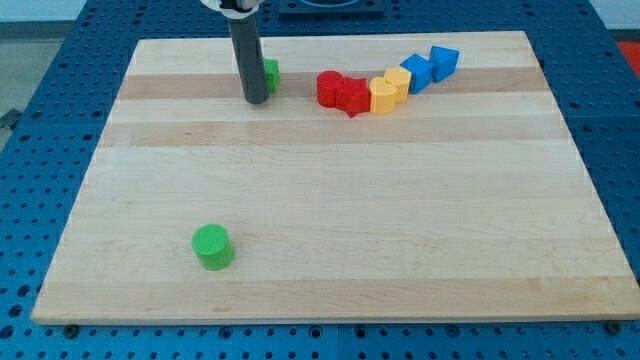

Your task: Push the green star into the red circle

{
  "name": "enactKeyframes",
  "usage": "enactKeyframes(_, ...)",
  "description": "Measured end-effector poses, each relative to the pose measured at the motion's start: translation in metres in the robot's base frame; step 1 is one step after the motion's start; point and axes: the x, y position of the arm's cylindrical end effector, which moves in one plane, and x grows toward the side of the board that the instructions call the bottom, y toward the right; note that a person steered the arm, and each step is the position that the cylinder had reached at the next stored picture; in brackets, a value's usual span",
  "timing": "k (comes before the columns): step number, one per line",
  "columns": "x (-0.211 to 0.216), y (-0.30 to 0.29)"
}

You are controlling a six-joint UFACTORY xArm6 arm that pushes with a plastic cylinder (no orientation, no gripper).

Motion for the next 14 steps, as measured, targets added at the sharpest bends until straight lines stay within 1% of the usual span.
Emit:
enactKeyframes(1, 0.014, -0.038)
enactKeyframes(2, -0.011, -0.068)
enactKeyframes(3, -0.039, -0.065)
enactKeyframes(4, -0.040, -0.029)
enactKeyframes(5, -0.040, -0.014)
enactKeyframes(6, -0.039, -0.014)
enactKeyframes(7, -0.028, -0.011)
enactKeyframes(9, -0.029, 0.019)
enactKeyframes(10, -0.030, 0.024)
enactKeyframes(11, -0.039, 0.005)
enactKeyframes(12, -0.070, 0.000)
enactKeyframes(13, -0.082, 0.007)
enactKeyframes(14, -0.079, 0.022)
